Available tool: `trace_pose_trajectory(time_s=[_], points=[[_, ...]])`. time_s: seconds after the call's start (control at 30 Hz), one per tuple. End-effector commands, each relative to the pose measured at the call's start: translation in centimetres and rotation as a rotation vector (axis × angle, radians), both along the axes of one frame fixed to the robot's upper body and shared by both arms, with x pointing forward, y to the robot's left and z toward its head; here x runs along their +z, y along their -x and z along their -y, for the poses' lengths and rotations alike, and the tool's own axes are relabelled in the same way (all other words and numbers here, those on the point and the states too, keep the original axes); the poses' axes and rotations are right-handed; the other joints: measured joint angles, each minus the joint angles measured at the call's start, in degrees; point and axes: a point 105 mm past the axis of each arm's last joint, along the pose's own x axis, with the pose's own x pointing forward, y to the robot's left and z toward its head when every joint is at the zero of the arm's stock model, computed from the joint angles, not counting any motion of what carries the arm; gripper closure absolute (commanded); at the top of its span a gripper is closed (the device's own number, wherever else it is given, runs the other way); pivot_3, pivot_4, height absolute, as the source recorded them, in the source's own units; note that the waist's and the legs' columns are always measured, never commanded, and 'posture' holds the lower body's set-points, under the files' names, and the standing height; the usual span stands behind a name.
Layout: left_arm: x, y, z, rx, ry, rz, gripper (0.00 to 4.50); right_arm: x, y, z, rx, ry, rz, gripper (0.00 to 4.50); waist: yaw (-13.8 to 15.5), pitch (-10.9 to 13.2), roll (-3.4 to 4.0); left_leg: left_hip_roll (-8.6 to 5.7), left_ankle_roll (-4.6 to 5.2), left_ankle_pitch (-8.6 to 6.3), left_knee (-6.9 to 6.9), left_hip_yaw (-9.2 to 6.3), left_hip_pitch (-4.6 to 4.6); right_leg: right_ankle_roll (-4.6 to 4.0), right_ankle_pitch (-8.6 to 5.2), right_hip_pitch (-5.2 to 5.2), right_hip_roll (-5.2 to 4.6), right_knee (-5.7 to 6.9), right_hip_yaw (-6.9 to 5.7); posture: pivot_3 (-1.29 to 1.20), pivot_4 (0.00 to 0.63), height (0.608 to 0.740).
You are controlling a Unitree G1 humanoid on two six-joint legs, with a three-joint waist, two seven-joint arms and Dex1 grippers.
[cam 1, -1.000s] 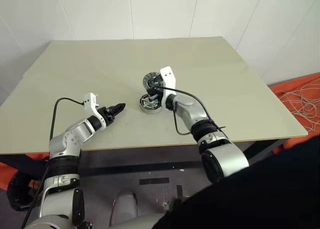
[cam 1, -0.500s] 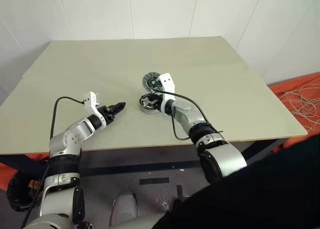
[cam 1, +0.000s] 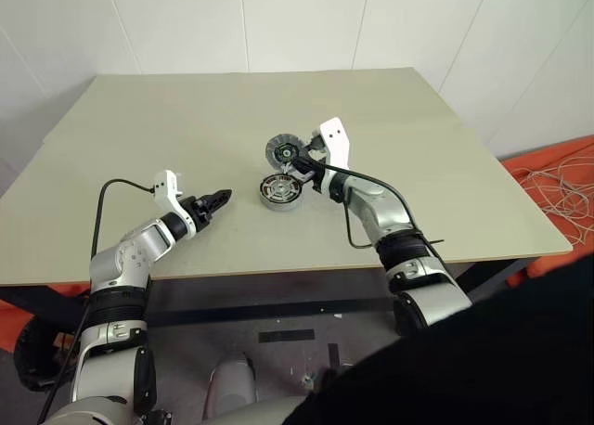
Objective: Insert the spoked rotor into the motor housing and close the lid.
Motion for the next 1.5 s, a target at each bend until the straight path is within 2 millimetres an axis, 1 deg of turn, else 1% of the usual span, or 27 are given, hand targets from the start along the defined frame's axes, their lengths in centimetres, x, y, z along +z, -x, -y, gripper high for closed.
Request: trace_pose_trajectory(time_s=[0.03,0.13,0.2,0.3,0.47,0.5,0.53,0.6,0.7,0.83,0.9,1.0,1.13,1.23,1.33,1.4,1.5], points=[[1.6,-0.5,0.0,-0.01,-0.011,0.065,1.67,-0.5,-0.4,2.4,-0.071,0.053,0.0,4.5,0.0,0.0,0.0,0.0,-0.01,0.0,0.01,0.0,0.02,0.0,0.0,0.01,0.0,0.01,0.0,0.0,0.0,0.74],[1.7,-0.7,0.0,-0.014,-0.031,0.075,1.67,-1.1,-0.6,3.8,-0.11,0.091,-0.008,4.5,-0.1,0.0,0.0,0.01,-0.04,0.03,0.01,0.0,0.04,0.0,0.0,0.0,0.0,0.04,0.0,0.0,0.0,0.74],[1.8,-0.8,0.0,-0.019,-0.04,0.083,1.67,-0.9,-0.7,3.9,-0.107,0.086,-0.001,4.5,-0.2,0.0,0.0,0.01,-0.05,0.03,0.01,0.01,0.04,0.0,0.0,-0.01,0.0,0.04,0.0,0.0,0.0,0.74],[2.0,-0.9,0.0,-0.026,-0.064,0.096,1.64,0.3,-0.7,3.5,-0.08,0.044,0.021,3.93,-0.2,0.0,0.0,0.01,-0.04,0.03,-0.01,0.01,0.03,0.0,0.0,-0.04,0.02,0.04,0.01,0.0,0.0,0.74],[2.0,-1.0,-0.1,-0.023,-0.076,0.104,1.64,1.7,-0.3,2.4,0.001,0.084,0.081,2.31,-0.1,0.0,0.0,0.01,-0.01,0.01,-0.01,0.01,-0.02,-0.01,0.0,-0.06,0.0,0.01,0.01,0.0,0.0,0.74],[2.0,-1.1,-0.1,-0.022,-0.078,0.105,1.64,1.8,-0.1,2.3,0.02,0.1,0.089,1.89,-0.1,0.0,0.0,0.01,-0.01,0.01,0.0,0.02,-0.02,-0.01,0.0,-0.06,0.0,0.02,0.01,0.0,0.0,0.74],[2.1,-1.1,-0.1,-0.022,-0.079,0.107,1.64,1.9,0.1,2.0,0.048,0.129,0.1,1.64,-0.1,0.0,0.0,0.01,-0.01,0.01,0.0,0.02,-0.01,-0.01,0.0,-0.05,0.01,0.02,0.0,0.0,0.0,0.74],[2.1,-1.1,-0.2,-0.019,-0.082,0.11,1.64,1.9,0.3,1.7,0.088,0.181,0.125,1.64,-0.1,0.0,0.0,0.01,-0.01,0.01,0.01,0.01,-0.01,-0.01,0.0,-0.03,0.0,0.02,0.0,0.0,0.0,0.74],[2.0,-1.2,-0.2,-0.017,-0.085,0.112,1.64,1.8,0.0,1.3,0.092,0.195,0.129,1.64,-0.1,0.0,0.0,0.01,-0.01,0.01,0.04,0.01,0.0,-0.01,0.0,-0.01,0.0,0.02,0.0,0.0,0.0,0.74],[2.0,-1.1,-0.1,-0.015,-0.09,0.118,1.64,0.2,-0.6,0.4,0.074,0.229,0.1,1.64,-0.3,0.0,0.0,0.02,-0.01,0.01,0.06,0.01,0.01,-0.01,0.0,-0.03,0.0,0.06,0.0,0.0,0.0,0.74],[2.1,-1.1,-0.2,-0.013,-0.097,0.121,1.64,0.0,-0.6,0.0,0.089,0.249,0.112,1.64,-0.2,0.0,0.0,0.02,-0.01,0.01,0.05,0.01,0.01,-0.02,0.0,-0.03,0.01,0.06,0.0,0.0,0.0,0.74],[2.1,-1.0,-0.4,-0.009,-0.101,0.124,1.64,0.2,-0.4,-0.4,0.129,0.263,0.134,1.64,-0.1,0.0,0.01,0.01,0.02,-0.01,0.05,0.01,-0.09,-0.02,0.0,-0.08,0.0,0.03,0.0,0.0,0.0,0.74],[2.0,-0.8,-0.6,-0.002,-0.101,0.122,1.64,0.6,0.2,-0.2,0.209,0.356,0.198,1.64,-0.1,0.0,0.01,0.0,0.06,-0.03,0.12,0.02,-0.16,-0.02,0.01,-0.11,0.0,0.03,-0.01,0.0,0.0,0.74],[1.8,-0.7,-0.5,-0.002,-0.097,0.119,1.64,2.8,0.5,-0.3,0.261,0.374,0.268,1.64,-0.1,0.0,0.01,0.02,0.05,-0.03,0.15,0.01,-0.14,-0.02,0.01,-0.1,0.0,0.08,-0.01,0.0,0.0,0.74],[1.7,-0.7,-0.4,-0.002,-0.096,0.118,1.64,4.3,0.2,0.0,0.248,0.376,0.301,1.64,-0.1,0.0,0.0,0.02,0.05,-0.03,0.17,0.01,-0.12,-0.02,0.01,-0.09,0.01,0.11,-0.01,0.0,0.0,0.74],[1.7,-0.7,-0.2,-0.002,-0.095,0.119,1.64,4.3,-0.3,0.5,0.221,0.39,0.299,1.64,-0.1,0.0,0.0,0.02,0.05,-0.03,0.22,0.01,-0.12,-0.02,0.01,-0.09,0.0,0.15,0.0,0.0,0.0,0.74],[1.6,-0.8,-0.1,-0.002,-0.092,0.121,1.64,2.9,-0.5,1.0,0.203,0.429,0.273,1.64,-0.1,0.0,0.0,0.02,0.06,-0.03,0.26,0.01,-0.11,-0.02,0.01,-0.07,0.0,0.17,-0.01,0.0,0.0,0.74]])
